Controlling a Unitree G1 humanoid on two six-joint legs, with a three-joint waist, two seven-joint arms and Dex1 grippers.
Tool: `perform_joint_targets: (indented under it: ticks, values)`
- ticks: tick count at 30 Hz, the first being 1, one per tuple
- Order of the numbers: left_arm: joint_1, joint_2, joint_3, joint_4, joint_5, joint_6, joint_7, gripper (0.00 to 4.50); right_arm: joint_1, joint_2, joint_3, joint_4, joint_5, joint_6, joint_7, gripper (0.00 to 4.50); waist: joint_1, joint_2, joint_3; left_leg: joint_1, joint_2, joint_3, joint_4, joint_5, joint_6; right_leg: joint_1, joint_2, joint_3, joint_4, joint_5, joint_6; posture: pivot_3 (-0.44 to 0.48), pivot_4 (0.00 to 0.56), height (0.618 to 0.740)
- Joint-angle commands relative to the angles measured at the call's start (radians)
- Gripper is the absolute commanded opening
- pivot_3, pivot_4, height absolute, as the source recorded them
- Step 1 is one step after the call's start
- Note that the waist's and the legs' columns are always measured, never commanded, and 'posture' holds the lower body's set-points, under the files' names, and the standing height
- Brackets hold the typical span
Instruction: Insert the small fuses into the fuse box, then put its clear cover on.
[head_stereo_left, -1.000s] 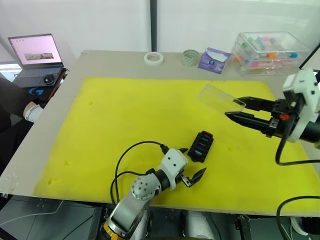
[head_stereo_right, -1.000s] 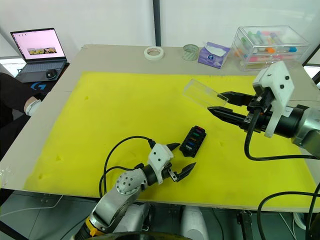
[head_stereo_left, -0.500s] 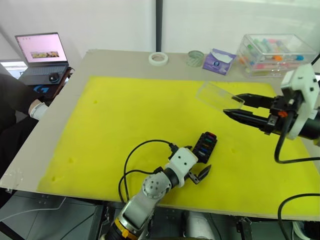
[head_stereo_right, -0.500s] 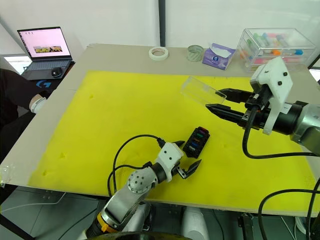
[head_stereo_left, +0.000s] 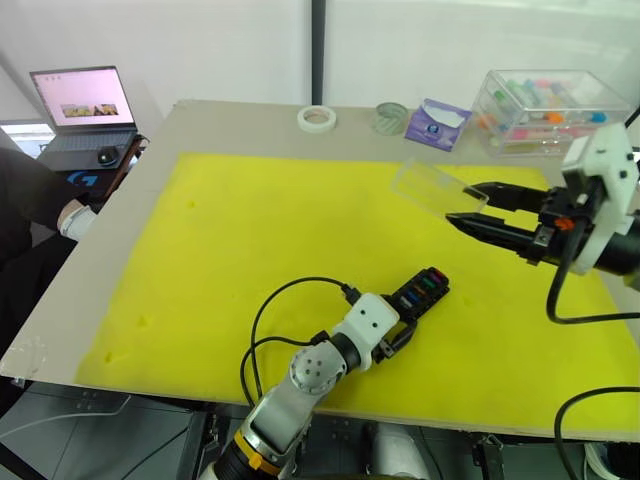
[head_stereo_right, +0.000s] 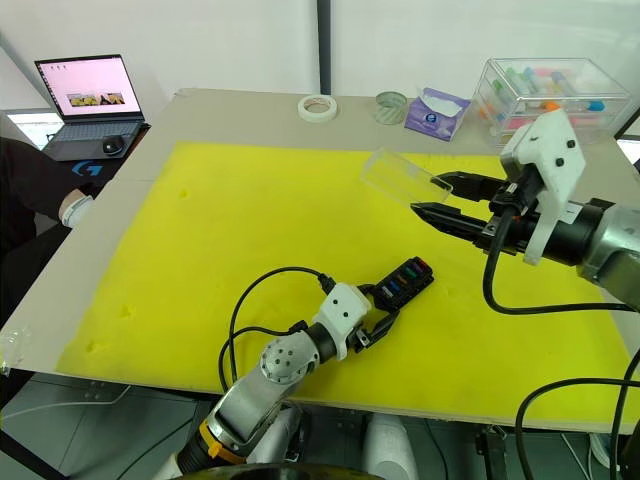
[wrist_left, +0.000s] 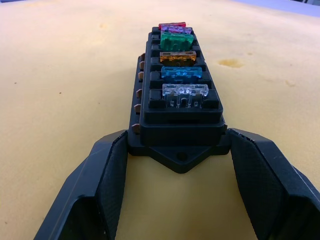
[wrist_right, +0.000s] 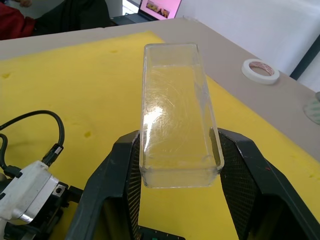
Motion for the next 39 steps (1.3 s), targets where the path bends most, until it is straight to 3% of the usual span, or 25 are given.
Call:
perform_joint_targets:
  ticks: [1,6,8,15,17,20,22,26,31,36,39]
  values:
    - [-0.005,-0.003,0.029,0.051,0.007,0.021,0.014,2.75,-0.019,0.0,-0.004,-0.007,0.001,-0.034,-0.009,1.85,0.0,0.0,0.0,0.0,0.0,0.0,0.0,0.0,0.0,0.0,0.0,0.0,0.0,0.0,0.0,0.0,0.15,0.74]
    - [-0.031,0.025,0.073,0.064,-0.012,-0.014,-0.01,2.75,-0.012,-0.002,0.008,-0.005,-0.005,-0.05,-0.006,1.85,-0.002,0.0,0.0,0.0,0.0,0.0,0.0,0.0,0.0,0.0,0.0,0.0,0.0,0.0,0.0,0.0,0.15,0.74]
    - [-0.061,0.063,0.088,0.081,-0.042,-0.063,-0.079,2.75,-0.008,-0.007,0.013,0.002,-0.014,-0.061,0.006,1.85,-0.003,0.0,0.0,0.0,0.0,0.0,0.0,0.0,0.0,0.0,0.0,0.0,0.0,0.0,0.0,0.0,0.15,0.74]
    - [-0.27,0.287,0.228,0.253,-0.309,-0.242,-0.592,2.75,-0.019,0.006,0.106,0.058,-0.105,-0.169,0.083,1.85,-0.027,0.001,0.0,0.0,0.003,0.0,-0.001,0.0,-0.001,-0.001,0.003,-0.001,0.0,0.001,-0.002,0.0,0.15,0.74]
    - [-0.294,0.328,0.253,0.3,-0.35,-0.26,-0.698,2.75,-0.022,0.013,0.127,0.071,-0.127,-0.194,0.091,1.85,-0.033,0.002,0.0,0.0,0.003,0.0,-0.002,0.0,-0.001,-0.002,0.004,-0.001,-0.001,0.001,-0.002,0.0,0.15,0.74]
    - [-0.353,0.449,0.271,0.421,-0.37,-0.347,-0.954,2.75,-0.019,0.019,0.158,0.079,-0.136,-0.222,0.129,1.85,-0.032,0.001,0.001,-0.001,0.003,0.0,-0.002,0.0,-0.001,-0.003,0.004,-0.001,-0.002,0.001,-0.002,0.0,0.15,0.74]
    - [-0.391,0.473,0.277,0.493,-0.371,-0.396,-1.039,2.75,-0.017,0.014,0.17,0.082,-0.132,-0.228,0.162,1.85,-0.034,0.003,0.001,-0.001,0.003,0.0,-0.002,0.0,-0.001,-0.003,0.004,-0.001,-0.002,0.001,-0.002,0.0,0.15,0.74]
    - [-0.459,0.447,0.277,0.651,-0.307,-0.548,-1.061,2.75,-0.006,-0.01,0.196,0.077,-0.134,-0.226,0.236,1.85,-0.028,0.002,0.001,0.0,0.003,-0.001,-0.002,0.0,-0.001,-0.002,0.003,-0.002,-0.002,0.001,-0.002,0.0,0.15,0.74]
    - [-0.477,0.39,0.291,0.711,-0.292,-0.6,-1.036,2.75,0.021,-0.018,0.199,0.082,-0.165,-0.246,0.283,1.85,-0.026,0.002,0.001,0.0,0.002,-0.002,-0.001,0.0,-0.001,0.0,0.002,-0.002,-0.002,0.001,-0.002,0.0,0.15,0.74]
    - [-0.466,0.364,0.314,0.71,-0.285,-0.605,-0.998,4.49,0.037,-0.007,0.204,0.076,-0.188,-0.256,0.286,1.85,-0.026,0.002,0.001,0.0,0.001,-0.003,-0.001,0.0,-0.001,0.0,0.001,-0.003,-0.002,0.001,-0.002,0.0,0.15,0.74]
    - [-0.44,0.358,0.313,0.681,-0.29,-0.556,-1.003,4.49,0.031,0.003,0.218,0.065,-0.187,-0.25,0.273,1.85,-0.026,0.002,0.001,0.0,0.001,-0.003,-0.001,0.0,-0.001,0.0,0.001,-0.003,-0.002,0.001,-0.002,0.0,0.15,0.74]
